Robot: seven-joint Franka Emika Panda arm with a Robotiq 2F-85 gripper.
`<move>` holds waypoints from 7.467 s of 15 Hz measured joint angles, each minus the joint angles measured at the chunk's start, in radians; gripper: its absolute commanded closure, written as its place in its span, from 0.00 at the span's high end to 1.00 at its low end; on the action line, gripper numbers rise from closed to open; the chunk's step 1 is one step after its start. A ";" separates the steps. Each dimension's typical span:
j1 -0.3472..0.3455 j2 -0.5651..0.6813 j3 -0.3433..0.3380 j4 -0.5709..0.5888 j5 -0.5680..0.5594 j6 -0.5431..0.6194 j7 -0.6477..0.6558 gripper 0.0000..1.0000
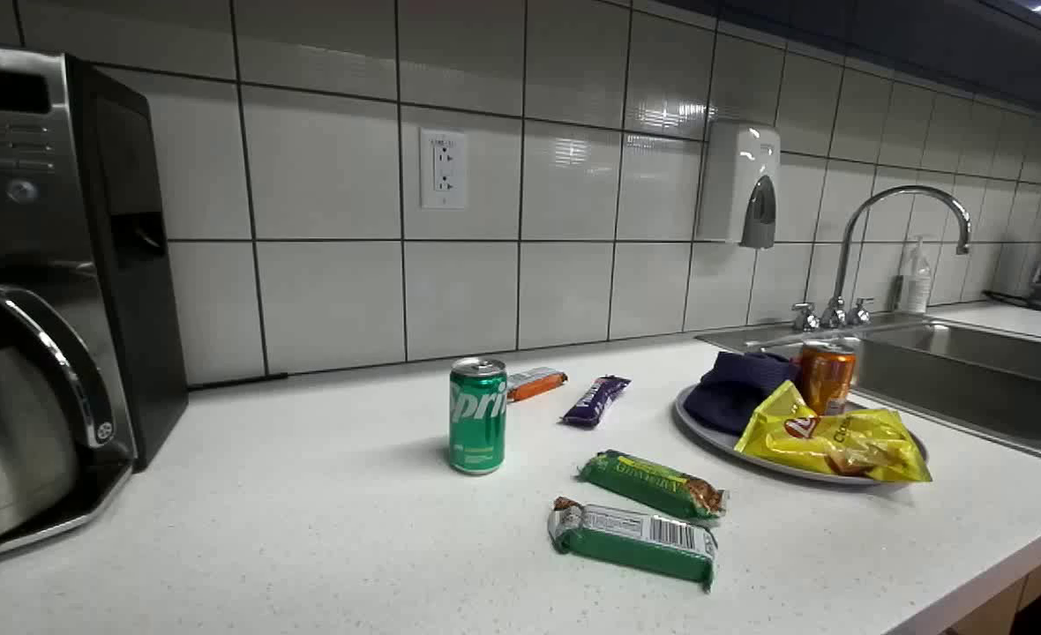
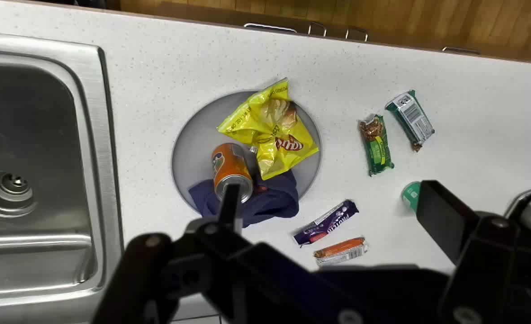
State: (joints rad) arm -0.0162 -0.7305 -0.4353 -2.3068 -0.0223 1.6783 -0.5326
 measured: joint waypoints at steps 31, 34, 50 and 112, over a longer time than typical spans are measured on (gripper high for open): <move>-0.019 0.318 0.009 -0.141 -0.025 0.408 -0.120 1.00; -0.020 0.367 0.019 -0.152 -0.025 0.468 -0.120 1.00; -0.029 0.661 0.103 -0.117 -0.011 0.689 -0.120 1.00; -0.144 0.743 0.243 -0.005 0.117 0.698 -0.063 0.38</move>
State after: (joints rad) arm -0.1604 0.0123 -0.1925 -2.3123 0.0943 2.3767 -0.5961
